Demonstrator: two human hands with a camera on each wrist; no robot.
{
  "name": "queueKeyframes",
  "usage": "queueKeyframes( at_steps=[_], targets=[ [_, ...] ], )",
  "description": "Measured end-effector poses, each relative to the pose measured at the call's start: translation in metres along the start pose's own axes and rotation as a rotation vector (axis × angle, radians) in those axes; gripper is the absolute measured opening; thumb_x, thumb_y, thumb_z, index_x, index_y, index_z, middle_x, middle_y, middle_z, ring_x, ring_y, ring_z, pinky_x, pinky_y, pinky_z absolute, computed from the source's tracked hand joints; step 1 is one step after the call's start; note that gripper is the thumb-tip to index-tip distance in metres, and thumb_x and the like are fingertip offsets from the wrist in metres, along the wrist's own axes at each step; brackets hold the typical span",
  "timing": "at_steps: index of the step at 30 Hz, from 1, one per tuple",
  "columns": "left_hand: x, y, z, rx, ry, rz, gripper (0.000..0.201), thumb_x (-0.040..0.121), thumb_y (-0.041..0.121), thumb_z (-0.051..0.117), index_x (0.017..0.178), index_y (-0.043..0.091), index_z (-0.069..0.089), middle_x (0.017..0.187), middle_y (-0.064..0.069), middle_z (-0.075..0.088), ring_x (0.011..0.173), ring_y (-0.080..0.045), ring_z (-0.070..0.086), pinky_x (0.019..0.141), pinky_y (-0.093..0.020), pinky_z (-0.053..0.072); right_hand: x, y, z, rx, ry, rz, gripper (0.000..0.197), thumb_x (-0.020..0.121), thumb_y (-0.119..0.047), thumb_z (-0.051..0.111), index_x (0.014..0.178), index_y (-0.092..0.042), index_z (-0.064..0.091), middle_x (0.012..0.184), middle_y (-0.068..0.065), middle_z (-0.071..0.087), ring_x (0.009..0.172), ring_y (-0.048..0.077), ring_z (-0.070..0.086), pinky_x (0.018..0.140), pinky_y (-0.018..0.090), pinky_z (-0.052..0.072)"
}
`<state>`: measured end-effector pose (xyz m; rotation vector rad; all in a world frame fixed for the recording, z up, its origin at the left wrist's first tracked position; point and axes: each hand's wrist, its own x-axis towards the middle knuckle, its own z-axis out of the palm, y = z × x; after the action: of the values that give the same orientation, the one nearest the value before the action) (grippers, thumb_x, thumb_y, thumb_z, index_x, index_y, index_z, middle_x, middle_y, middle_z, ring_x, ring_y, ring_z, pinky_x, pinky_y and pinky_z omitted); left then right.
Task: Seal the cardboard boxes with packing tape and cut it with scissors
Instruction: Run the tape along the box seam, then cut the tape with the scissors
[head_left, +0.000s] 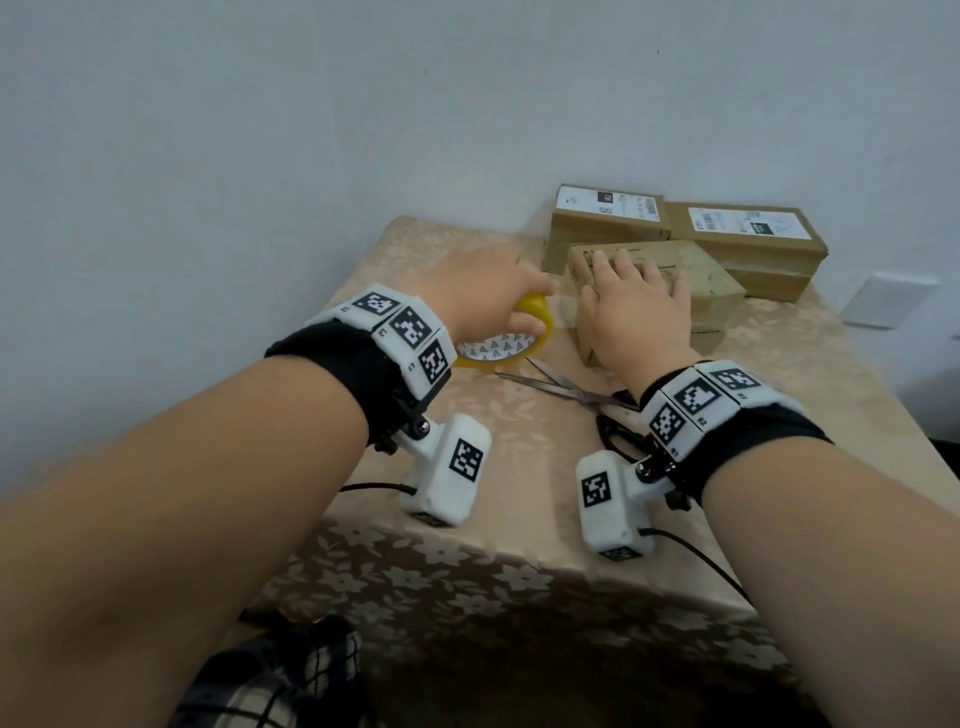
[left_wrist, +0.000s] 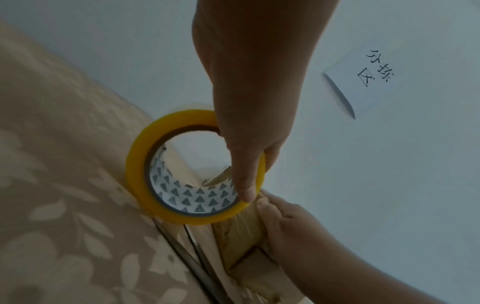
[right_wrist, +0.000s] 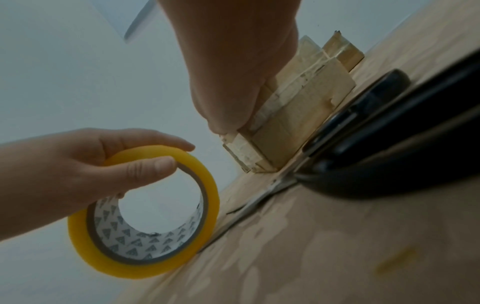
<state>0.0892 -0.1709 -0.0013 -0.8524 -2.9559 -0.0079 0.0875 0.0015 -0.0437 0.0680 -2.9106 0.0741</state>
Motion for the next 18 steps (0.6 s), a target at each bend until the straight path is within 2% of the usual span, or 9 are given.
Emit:
queueKeyframes(
  at_steps=[5, 7, 9, 10, 12, 14, 15, 16, 18],
  targets=[
    [-0.008, -0.004, 0.005, -0.133, 0.072, -0.099, 0.057, 0.090, 0.048, 0.053, 0.142, 0.031, 0.037, 0.120, -0.009, 0.049, 0.113, -0.027, 0.046, 0.086, -0.033, 0.035, 0.000, -0.001, -0.003, 0.035, -0.064, 0.030, 0.053, 0.103, -0.039, 0.012, 0.153, -0.025, 0.013, 0.160, 0.005, 0.014, 0.147, 0.029, 0.011, 0.115, 0.056, -0.001],
    [-0.011, -0.002, 0.006, -0.232, 0.120, -0.159, 0.057, 0.091, 0.046, 0.053, 0.143, 0.028, 0.037, 0.126, -0.010, 0.045, 0.116, -0.027, 0.044, 0.094, -0.036, 0.037, 0.001, 0.004, -0.012, 0.140, -0.137, 0.022, 0.054, 0.102, -0.043, 0.010, 0.154, -0.027, 0.011, 0.161, 0.003, 0.010, 0.148, 0.027, 0.007, 0.114, 0.055, -0.007],
    [-0.013, 0.001, 0.007, -0.311, 0.176, -0.196, 0.052, 0.092, 0.042, 0.053, 0.140, 0.026, 0.042, 0.124, -0.009, 0.043, 0.115, -0.026, 0.044, 0.097, -0.037, 0.039, -0.002, 0.013, -0.025, 0.361, -0.164, 0.001, 0.054, 0.102, -0.045, 0.012, 0.154, -0.027, 0.010, 0.161, 0.000, 0.010, 0.148, 0.022, 0.005, 0.116, 0.050, -0.009],
    [-0.013, 0.003, 0.007, -0.315, 0.187, -0.205, 0.049, 0.093, 0.040, 0.053, 0.138, 0.025, 0.044, 0.123, -0.008, 0.043, 0.115, -0.025, 0.044, 0.097, -0.037, 0.039, -0.007, 0.017, -0.034, 0.507, -0.143, 0.013, 0.055, 0.103, -0.044, 0.018, 0.154, -0.025, 0.012, 0.160, -0.001, 0.013, 0.148, 0.020, 0.007, 0.119, 0.047, -0.005],
    [-0.014, 0.007, 0.008, -0.278, 0.191, -0.228, 0.045, 0.094, 0.039, 0.050, 0.137, 0.027, 0.046, 0.125, -0.007, 0.045, 0.118, -0.027, 0.041, 0.100, -0.040, 0.037, -0.021, 0.025, -0.052, 0.720, -0.035, 0.057, 0.051, 0.103, -0.035, 0.033, 0.151, -0.018, 0.025, 0.156, 0.001, 0.027, 0.144, 0.018, 0.022, 0.118, 0.036, 0.015],
    [-0.015, 0.013, 0.009, -0.228, 0.195, -0.275, 0.042, 0.096, 0.039, 0.047, 0.137, 0.030, 0.045, 0.135, -0.006, 0.042, 0.126, -0.029, 0.035, 0.105, -0.043, 0.032, -0.040, 0.028, -0.065, 0.717, 0.023, 0.067, 0.035, 0.101, -0.026, 0.044, 0.133, -0.015, 0.051, 0.132, 0.002, 0.054, 0.126, 0.018, 0.046, 0.097, 0.027, 0.037],
    [-0.016, 0.016, 0.011, -0.224, 0.200, -0.302, 0.042, 0.096, 0.039, 0.046, 0.138, 0.030, 0.045, 0.141, -0.006, 0.037, 0.130, -0.030, 0.031, 0.107, -0.044, 0.030, -0.049, 0.029, -0.067, 0.676, -0.008, 0.061, 0.025, 0.100, -0.023, 0.047, 0.119, -0.015, 0.060, 0.115, 0.000, 0.061, 0.113, 0.018, 0.054, 0.085, 0.025, 0.041],
    [-0.017, 0.019, 0.013, -0.241, 0.204, -0.326, 0.043, 0.096, 0.037, 0.046, 0.139, 0.030, 0.044, 0.145, -0.008, 0.032, 0.133, -0.031, 0.027, 0.108, -0.044, 0.028, -0.058, 0.030, -0.065, 0.629, -0.077, 0.053, 0.020, 0.098, -0.022, 0.050, 0.110, -0.015, 0.064, 0.105, -0.001, 0.064, 0.103, 0.018, 0.057, 0.079, 0.025, 0.044],
    [-0.022, 0.026, 0.018, -0.284, 0.212, -0.351, 0.047, 0.096, 0.035, 0.048, 0.142, 0.027, 0.039, 0.150, -0.012, 0.024, 0.137, -0.033, 0.021, 0.111, -0.044, 0.024, -0.071, 0.031, -0.054, 0.496, -0.273, 0.025, 0.019, 0.093, -0.019, 0.058, 0.106, -0.009, 0.068, 0.109, 0.006, 0.067, 0.100, 0.022, 0.060, 0.082, 0.031, 0.049]
  ],
)
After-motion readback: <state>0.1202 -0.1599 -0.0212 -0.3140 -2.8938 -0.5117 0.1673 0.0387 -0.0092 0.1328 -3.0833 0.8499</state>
